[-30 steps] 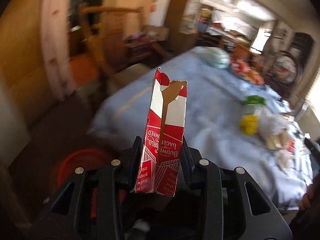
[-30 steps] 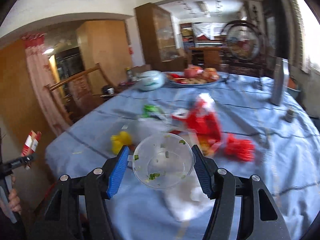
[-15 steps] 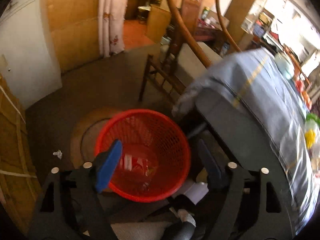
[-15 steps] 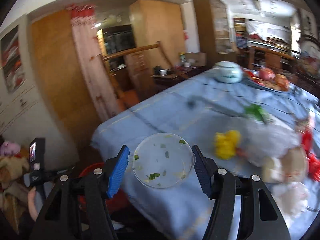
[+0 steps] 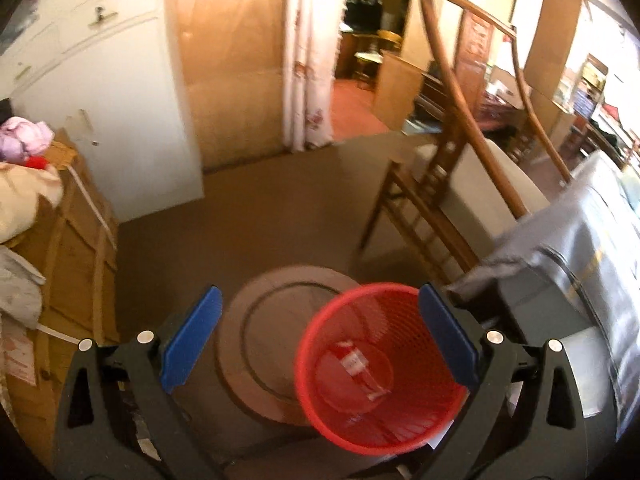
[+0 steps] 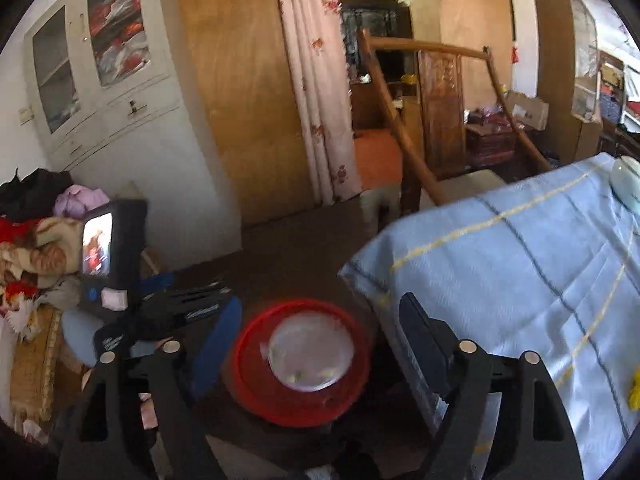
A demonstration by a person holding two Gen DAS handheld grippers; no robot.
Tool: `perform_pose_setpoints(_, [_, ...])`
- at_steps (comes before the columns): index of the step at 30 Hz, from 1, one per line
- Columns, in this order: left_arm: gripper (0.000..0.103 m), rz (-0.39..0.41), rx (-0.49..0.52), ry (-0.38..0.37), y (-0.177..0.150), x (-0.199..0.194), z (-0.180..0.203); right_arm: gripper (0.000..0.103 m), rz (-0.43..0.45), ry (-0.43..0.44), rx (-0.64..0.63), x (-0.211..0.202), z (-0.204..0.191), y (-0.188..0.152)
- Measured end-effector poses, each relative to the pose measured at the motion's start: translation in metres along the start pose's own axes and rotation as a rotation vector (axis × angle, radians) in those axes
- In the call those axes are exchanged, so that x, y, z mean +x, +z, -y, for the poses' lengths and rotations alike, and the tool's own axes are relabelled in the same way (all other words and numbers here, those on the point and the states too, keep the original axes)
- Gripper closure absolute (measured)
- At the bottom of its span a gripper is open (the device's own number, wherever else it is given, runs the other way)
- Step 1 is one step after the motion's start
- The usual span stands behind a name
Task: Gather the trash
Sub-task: 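Carry the carton with the left gripper over the red wastebasket and release, then return the left gripper to the table and grasp the yellow plastic flower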
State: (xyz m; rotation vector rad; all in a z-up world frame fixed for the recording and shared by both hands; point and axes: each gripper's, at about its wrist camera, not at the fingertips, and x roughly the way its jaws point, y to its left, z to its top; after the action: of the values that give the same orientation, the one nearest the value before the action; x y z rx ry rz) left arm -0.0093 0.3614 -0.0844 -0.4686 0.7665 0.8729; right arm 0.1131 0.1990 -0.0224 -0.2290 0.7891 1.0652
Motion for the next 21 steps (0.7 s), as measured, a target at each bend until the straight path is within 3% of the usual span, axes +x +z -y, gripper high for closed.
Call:
perform_pose_setpoints(3, [0.008,0.011,-0.009,0.019,0.000,0.003,-0.003,0.022,0.024,-0.007,0.021,-0.008,0.008,-0.002])
perform_pose_setpoints(8, [0.008,-0.010,0.028,-0.011,0.000,0.006,0.011,0.022,0.030,-0.049,0.099,-0.016,0.047,-0.015])
perform_pose_setpoints(15, [0.008,0.004,0.111,-0.026,-0.011,-0.007,0.042,0.017,0.101,-0.147,0.197,-0.062,0.092,-0.042])
perform_pose_setpoints(21, [0.008,-0.002,0.157,-0.104,-0.019,-0.025,0.067,0.016,0.173,-0.222,0.262,-0.108,0.121,-0.064])
